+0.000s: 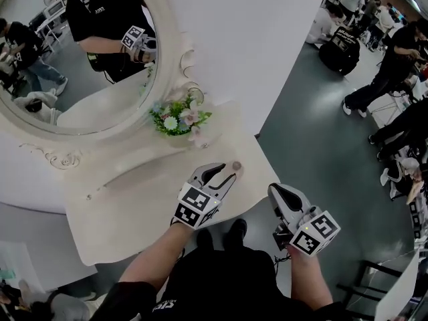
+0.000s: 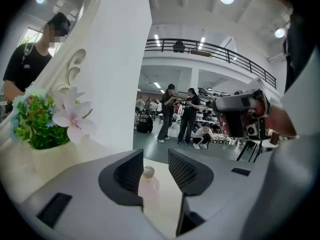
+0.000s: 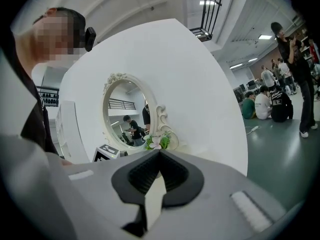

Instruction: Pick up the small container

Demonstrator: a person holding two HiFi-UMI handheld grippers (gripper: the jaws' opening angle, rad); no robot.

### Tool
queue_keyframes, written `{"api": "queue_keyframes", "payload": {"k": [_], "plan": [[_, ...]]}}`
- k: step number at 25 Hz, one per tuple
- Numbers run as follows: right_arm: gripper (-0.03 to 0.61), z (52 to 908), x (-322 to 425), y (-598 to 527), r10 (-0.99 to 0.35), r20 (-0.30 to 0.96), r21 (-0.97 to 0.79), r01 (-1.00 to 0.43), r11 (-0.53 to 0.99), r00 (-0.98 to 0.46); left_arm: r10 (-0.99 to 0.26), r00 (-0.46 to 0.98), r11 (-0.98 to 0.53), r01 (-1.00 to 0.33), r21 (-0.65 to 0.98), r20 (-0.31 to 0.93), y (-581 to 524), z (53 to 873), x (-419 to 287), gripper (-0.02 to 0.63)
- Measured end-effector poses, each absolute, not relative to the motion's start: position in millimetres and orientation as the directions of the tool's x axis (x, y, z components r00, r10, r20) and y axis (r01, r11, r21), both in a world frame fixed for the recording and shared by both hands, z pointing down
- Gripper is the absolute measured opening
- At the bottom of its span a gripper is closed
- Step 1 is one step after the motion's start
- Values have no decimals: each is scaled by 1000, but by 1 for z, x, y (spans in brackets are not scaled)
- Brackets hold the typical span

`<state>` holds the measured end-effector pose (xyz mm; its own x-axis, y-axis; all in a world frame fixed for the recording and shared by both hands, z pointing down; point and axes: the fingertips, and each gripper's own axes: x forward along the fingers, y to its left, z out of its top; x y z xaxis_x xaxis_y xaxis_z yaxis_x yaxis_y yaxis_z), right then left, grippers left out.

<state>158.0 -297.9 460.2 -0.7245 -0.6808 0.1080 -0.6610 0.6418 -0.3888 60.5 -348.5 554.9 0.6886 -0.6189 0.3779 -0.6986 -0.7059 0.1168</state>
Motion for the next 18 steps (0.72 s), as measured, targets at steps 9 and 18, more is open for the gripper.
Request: {"api": "queue_keyframes", "payload": {"k": [9, 18], "plan": [[11, 480, 184, -317, -678, 148, -411, -668, 621, -720, -628, 667, -692, -714, 103, 400, -381, 612, 81, 190], [11, 492, 196, -319, -666, 182, -418, -670, 614, -723, -620, 657, -694, -714, 91, 429, -396, 651, 95, 215]]}}
